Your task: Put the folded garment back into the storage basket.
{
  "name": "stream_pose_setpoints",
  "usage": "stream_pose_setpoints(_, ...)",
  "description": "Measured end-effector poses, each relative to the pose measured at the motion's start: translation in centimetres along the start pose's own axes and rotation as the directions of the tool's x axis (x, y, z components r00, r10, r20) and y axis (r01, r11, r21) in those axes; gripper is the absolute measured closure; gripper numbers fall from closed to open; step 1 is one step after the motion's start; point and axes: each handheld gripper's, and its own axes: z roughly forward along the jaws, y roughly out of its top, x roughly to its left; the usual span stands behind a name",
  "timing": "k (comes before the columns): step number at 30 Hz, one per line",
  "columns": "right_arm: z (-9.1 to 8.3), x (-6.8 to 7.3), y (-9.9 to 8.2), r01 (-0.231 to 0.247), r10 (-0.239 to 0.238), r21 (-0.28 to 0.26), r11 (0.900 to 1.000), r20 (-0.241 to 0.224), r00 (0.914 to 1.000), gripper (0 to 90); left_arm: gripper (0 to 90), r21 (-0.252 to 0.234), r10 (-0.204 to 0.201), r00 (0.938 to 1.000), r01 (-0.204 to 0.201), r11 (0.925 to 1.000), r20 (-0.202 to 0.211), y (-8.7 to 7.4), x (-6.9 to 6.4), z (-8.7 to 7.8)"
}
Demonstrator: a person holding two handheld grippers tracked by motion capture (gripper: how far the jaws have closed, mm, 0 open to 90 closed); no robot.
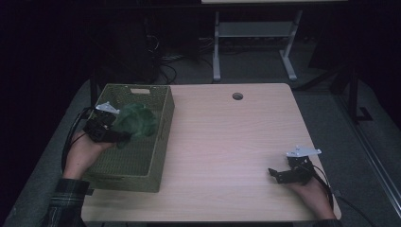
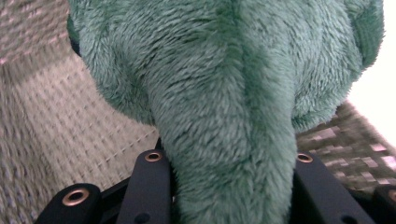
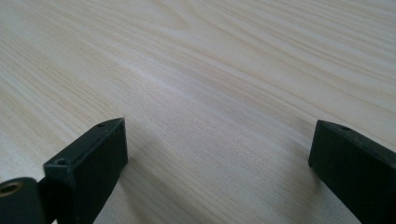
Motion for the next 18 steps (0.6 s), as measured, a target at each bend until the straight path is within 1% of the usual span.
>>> stream_pose_setpoints(1,0.0,0.0,0.0,0.000,0.000,0.000,1.0000,0.000,1.0000,4.2,65.1,0.000,0.000,1.0000,0.000,1.0000,0.000,0.0,0.0,0.0)
stream_pose_setpoints(2,0.0,0.0,0.0,0.000,0.000,0.000,1.0000,0.000,1.0000,4.3,65.1,0.013,-0.010,0.9999,0.010,0.9999,0.004,-0.5,0.4,0.7)
stream_pose_setpoints(3,0.0,0.0,0.0,0.000,0.000,0.000,1.0000,0.000,1.0000,4.3,65.1,0.013,-0.010,0.9999,0.010,0.9999,0.004,-0.5,0.4,0.7)
stream_pose_setpoints(4,0.0,0.0,0.0,0.001,-0.001,0.000,1.0000,0.000,1.0000,4.3,65.1,0.025,-0.017,0.9998,0.017,0.9995,0.006,-0.9,0.7,1.4)
stream_pose_setpoints(5,0.0,0.0,0.0,0.001,-0.001,0.000,1.0000,0.000,1.0000,4.3,65.1,0.028,-0.017,0.9998,0.017,0.9995,0.010,-1.1,0.8,1.8)
stream_pose_setpoints(6,0.0,0.0,0.0,0.004,-0.004,-0.001,1.0000,0.000,1.0000,4.4,65.0,0.028,-0.017,0.9998,0.017,0.9995,0.010,-1.1,0.8,1.8)
stream_pose_setpoints(7,0.0,0.0,0.0,0.003,-0.003,-0.002,1.0000,0.001,1.0000,4.5,65.1,0.039,-0.021,0.9997,0.021,0.9990,0.012,-1.5,1.0,2.5)
stream_pose_setpoints(8,0.0,0.0,0.0,0.002,-0.002,-0.003,1.0000,0.001,1.0000,4.6,65.0,0.043,-0.027,0.9996,0.026,0.9987,0.011,-1.7,1.1,2.8)
stream_pose_setpoints(9,0.0,0.0,0.0,0.002,-0.002,-0.003,1.0000,0.001,1.0000,4.6,64.9,0.043,-0.027,0.9996,0.026,0.9987,0.011,-1.7,1.1,2.8)
stream_pose_setpoints(10,0.0,0.0,0.0,0.002,-0.002,-0.003,1.0000,0.001,1.0000,4.7,64.8,0.054,-0.030,0.9995,0.029,0.9981,0.004,-2.0,1.3,3.5)
stream_pose_setpoints(11,0.0,0.0,0.0,0.002,-0.002,-0.003,1.0000,0.001,1.0000,4.7,64.8,0.063,-0.027,0.9996,0.026,0.9977,0.004,-2.1,1.4,3.8)
stream_pose_setpoints(12,0.0,0.0,0.0,0.002,-0.002,-0.003,1.0000,0.002,1.0000,4.7,64.8,0.063,-0.027,0.9996,0.026,0.9977,0.004,-2.1,1.4,3.8)
stream_pose_setpoints(13,0.0,0.0,0.0,0.001,-0.001,-0.003,1.0000,0.001,1.0000,4.7,64.7,0.076,-0.027,0.9996,0.026,0.9968,0.011,-2.4,1.5,4.5)
stream_pose_setpoints(14,0.0,0.0,0.0,0.001,-0.001,-0.003,1.0000,0.001,1.0000,4.7,64.7,0.076,-0.027,0.9996,0.026,0.9968,0.011,-2.4,1.5,4.5)
stream_pose_setpoints(15,0.0,0.0,0.0,0.001,-0.001,-0.003,1.0000,0.002,1.0000,4.7,64.6,0.091,-0.024,0.9995,0.022,0.9956,0.019,-2.6,1.6,5.2)
stream_pose_setpoints(16,0.0,0.0,0.0,0.002,-0.002,-0.003,1.0000,0.002,1.0000,4.7,64.5,0.100,-0.024,0.9994,0.021,0.9948,0.025,-2.7,1.6,5.6)
stream_pose_setpoints(18,0.0,0.0,0.0,0.001,-0.001,-0.002,1.0000,0.001,1.0000,4.7,64.2,0.106,-0.032,0.9989,0.028,0.9939,0.034,-2.8,1.7,6.2)
